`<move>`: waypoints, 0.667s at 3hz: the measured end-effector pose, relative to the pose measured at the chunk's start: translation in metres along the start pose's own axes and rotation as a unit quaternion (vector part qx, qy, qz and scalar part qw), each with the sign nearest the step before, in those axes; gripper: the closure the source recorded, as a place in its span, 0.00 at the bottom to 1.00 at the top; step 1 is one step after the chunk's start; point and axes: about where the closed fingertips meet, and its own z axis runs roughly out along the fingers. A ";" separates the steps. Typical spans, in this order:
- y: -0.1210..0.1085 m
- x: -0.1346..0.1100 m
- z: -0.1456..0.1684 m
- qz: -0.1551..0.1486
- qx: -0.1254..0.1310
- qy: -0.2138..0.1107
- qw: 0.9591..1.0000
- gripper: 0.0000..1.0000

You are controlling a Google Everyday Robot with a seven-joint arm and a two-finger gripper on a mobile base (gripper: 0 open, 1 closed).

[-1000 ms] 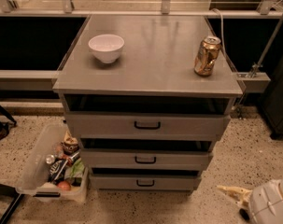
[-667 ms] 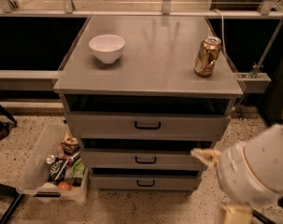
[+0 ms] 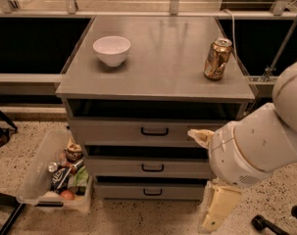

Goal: Open top drawer

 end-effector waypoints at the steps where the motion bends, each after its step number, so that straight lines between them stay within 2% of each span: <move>1: -0.001 0.007 -0.009 -0.007 0.042 0.005 0.999 0.00; 2: -0.007 0.010 -0.017 -0.012 0.078 0.007 0.997 0.00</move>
Offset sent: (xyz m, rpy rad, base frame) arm 0.0093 -0.0277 0.0171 -0.0171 -0.2278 -0.0781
